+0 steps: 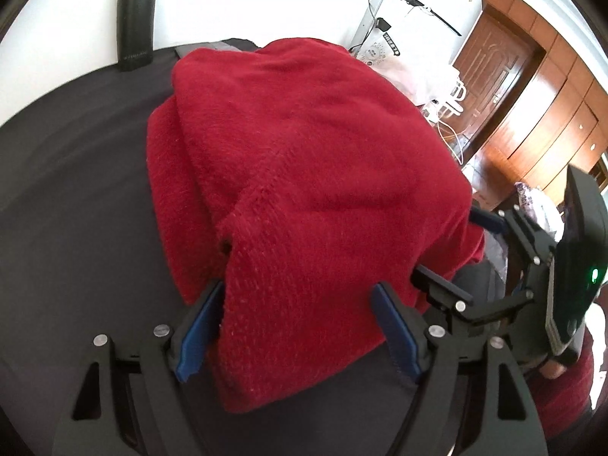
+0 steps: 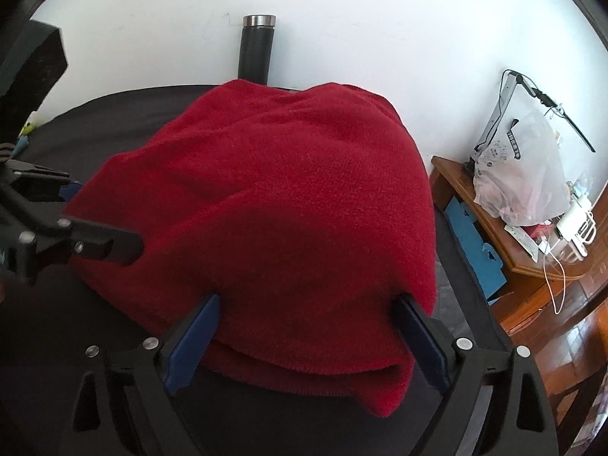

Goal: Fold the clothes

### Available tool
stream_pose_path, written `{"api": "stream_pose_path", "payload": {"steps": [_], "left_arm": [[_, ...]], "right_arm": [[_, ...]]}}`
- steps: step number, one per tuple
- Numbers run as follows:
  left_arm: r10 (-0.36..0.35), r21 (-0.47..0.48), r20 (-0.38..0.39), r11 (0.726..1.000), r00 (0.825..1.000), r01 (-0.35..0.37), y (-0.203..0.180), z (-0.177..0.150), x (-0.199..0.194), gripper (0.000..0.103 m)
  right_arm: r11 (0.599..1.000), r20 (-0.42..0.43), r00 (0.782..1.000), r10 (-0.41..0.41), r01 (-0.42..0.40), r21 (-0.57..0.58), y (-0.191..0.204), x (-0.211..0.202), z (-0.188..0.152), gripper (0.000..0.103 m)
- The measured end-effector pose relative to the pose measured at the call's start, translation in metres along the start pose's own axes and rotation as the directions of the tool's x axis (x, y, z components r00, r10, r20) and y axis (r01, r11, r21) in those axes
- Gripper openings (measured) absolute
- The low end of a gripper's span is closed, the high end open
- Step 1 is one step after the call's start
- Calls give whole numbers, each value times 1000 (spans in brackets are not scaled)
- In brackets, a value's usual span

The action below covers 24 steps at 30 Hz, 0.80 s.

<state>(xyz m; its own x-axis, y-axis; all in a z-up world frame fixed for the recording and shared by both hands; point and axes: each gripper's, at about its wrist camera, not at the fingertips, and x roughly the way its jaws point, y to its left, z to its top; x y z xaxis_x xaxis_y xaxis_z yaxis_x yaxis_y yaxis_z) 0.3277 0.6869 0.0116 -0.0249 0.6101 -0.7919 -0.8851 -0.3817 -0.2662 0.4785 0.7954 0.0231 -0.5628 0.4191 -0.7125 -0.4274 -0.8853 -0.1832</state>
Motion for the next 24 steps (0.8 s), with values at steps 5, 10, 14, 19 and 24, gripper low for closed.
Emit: {"api": "stream_pose_path", "payload": {"steps": [5, 10, 14, 19, 24], "left_arm": [[-9, -12, 18, 1000, 1000, 9, 4, -6, -5, 82], [-8, -43, 34, 999, 999, 10, 7, -17, -17, 82], [58, -57, 69, 997, 996, -54, 7, -29, -32, 82], [153, -86, 134, 986, 979, -143, 11, -41, -53, 82], [217, -77, 167, 975, 962, -206, 7, -50, -62, 82]], "right_arm": [[1000, -6, 1000, -7, 7, 6, -5, 1, -1, 98], [996, -20, 1000, -19, 21, 84, -7, -12, -4, 98], [984, 1, 1000, -17, 16, 179, -8, -33, -8, 98], [968, 25, 1000, 18, -24, 250, -4, -52, -12, 98], [969, 7, 1000, -5, 3, 245, 11, -56, -17, 98]]}}
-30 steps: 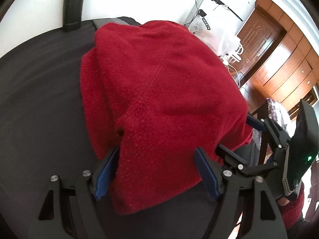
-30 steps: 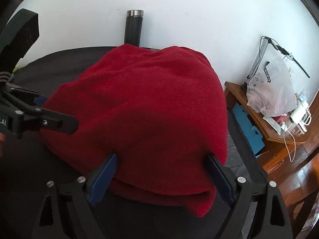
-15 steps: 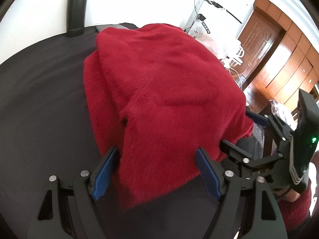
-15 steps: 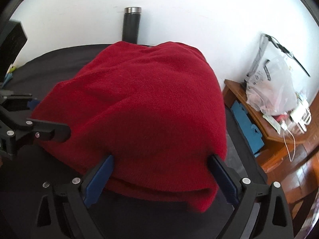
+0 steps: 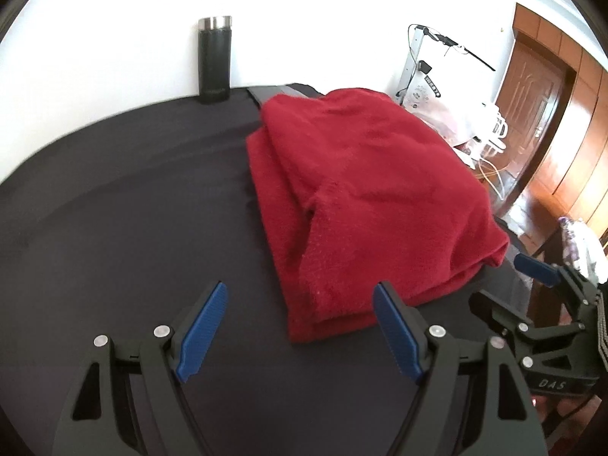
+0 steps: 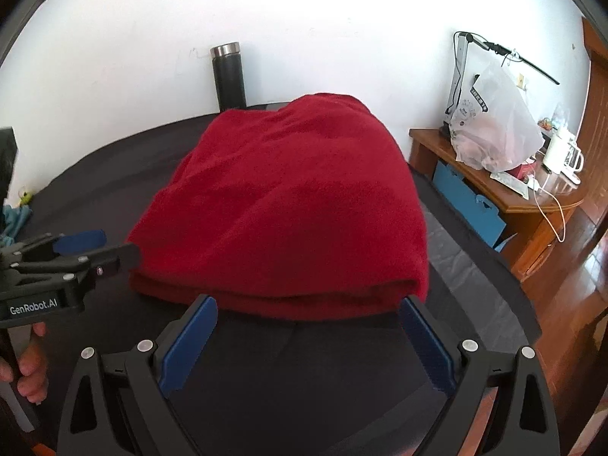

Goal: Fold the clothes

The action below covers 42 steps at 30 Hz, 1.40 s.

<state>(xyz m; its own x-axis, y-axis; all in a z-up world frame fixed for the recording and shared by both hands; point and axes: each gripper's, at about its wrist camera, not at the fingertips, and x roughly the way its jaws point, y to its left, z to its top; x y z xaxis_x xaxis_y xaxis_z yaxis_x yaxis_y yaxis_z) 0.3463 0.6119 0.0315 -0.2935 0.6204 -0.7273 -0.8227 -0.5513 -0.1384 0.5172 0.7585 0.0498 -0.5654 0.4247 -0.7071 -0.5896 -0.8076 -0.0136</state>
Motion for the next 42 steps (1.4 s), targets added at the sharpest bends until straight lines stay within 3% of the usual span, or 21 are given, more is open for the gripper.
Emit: {"api": "stream_pose_path", "payload": {"steps": [4, 9, 14, 23, 42], "left_arm": [[21, 26, -9, 999, 1000, -21, -5, -5, -2, 82], [14, 25, -63, 1000, 998, -13, -8, -9, 3, 85], [18, 39, -60, 999, 998, -15, -14, -9, 1, 86], [34, 45, 1, 998, 999, -34, -21, 7, -19, 88], [26, 60, 16, 998, 1000, -27, -32, 12, -23, 93]], "right_arm": [[998, 15, 998, -55, 55, 9, 1, -4, -4, 98], [996, -14, 997, -70, 71, 58, -9, -1, -6, 98], [994, -17, 995, -96, 96, 58, -14, -5, -6, 98], [984, 130, 976, -175, 177, -1, -5, -47, 26, 98], [985, 124, 977, -174, 172, 25, -13, -44, 20, 98]]}}
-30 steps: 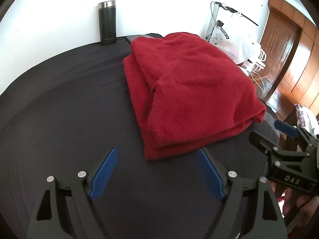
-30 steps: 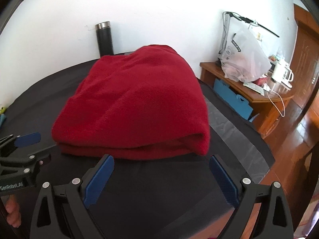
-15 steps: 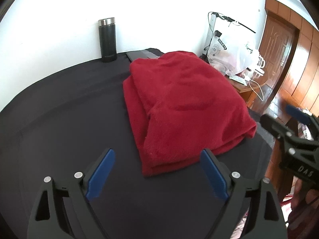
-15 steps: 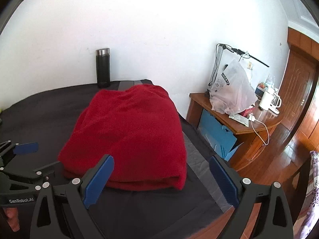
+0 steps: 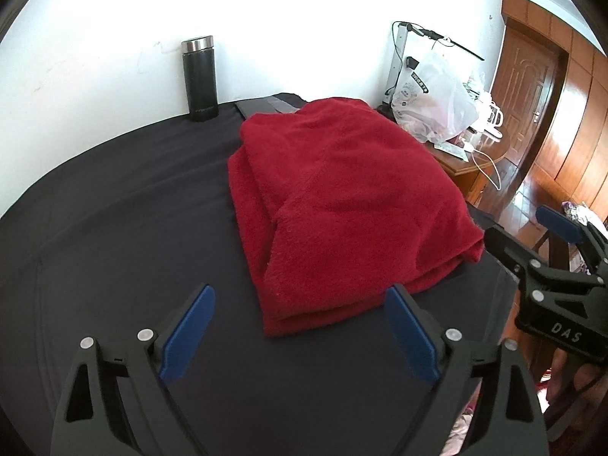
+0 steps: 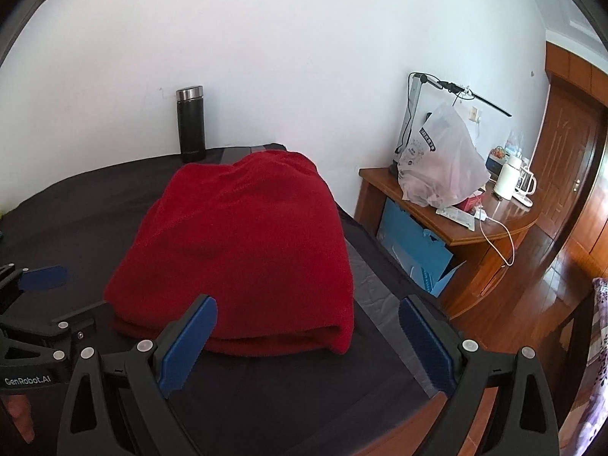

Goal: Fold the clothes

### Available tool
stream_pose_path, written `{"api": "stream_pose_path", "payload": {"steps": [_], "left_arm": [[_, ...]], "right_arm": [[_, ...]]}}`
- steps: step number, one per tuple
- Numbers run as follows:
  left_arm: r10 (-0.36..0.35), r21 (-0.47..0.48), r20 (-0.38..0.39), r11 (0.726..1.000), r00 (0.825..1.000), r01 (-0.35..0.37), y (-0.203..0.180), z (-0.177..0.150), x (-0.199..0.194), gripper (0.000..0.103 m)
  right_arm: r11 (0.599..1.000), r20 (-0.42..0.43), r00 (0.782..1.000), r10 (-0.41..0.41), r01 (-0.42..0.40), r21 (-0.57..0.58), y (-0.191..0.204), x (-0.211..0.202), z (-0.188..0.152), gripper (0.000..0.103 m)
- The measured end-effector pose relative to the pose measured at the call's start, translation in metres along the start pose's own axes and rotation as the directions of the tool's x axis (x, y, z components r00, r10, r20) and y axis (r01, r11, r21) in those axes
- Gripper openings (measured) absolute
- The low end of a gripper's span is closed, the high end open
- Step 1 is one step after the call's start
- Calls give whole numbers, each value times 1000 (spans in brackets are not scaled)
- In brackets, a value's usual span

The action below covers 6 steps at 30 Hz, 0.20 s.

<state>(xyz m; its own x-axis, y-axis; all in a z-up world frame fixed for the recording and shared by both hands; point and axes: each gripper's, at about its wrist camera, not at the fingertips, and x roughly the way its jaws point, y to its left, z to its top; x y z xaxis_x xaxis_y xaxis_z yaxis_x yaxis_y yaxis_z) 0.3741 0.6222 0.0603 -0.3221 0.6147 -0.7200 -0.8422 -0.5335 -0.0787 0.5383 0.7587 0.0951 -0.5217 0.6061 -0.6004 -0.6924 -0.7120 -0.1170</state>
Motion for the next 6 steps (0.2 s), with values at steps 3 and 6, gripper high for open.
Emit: {"api": "stream_pose_path", "payload": {"steps": [3, 6], "left_arm": [[-7, 21, 32, 1000, 999, 7, -3, -3, -2, 93], [9, 41, 46, 999, 999, -11, -6, -4, -3, 93]], "right_arm": [[1000, -8, 1000, 7, -7, 3, 0, 3, -2, 98], [1000, -23, 1000, 16, -16, 13, -1, 8, -5, 98]]}}
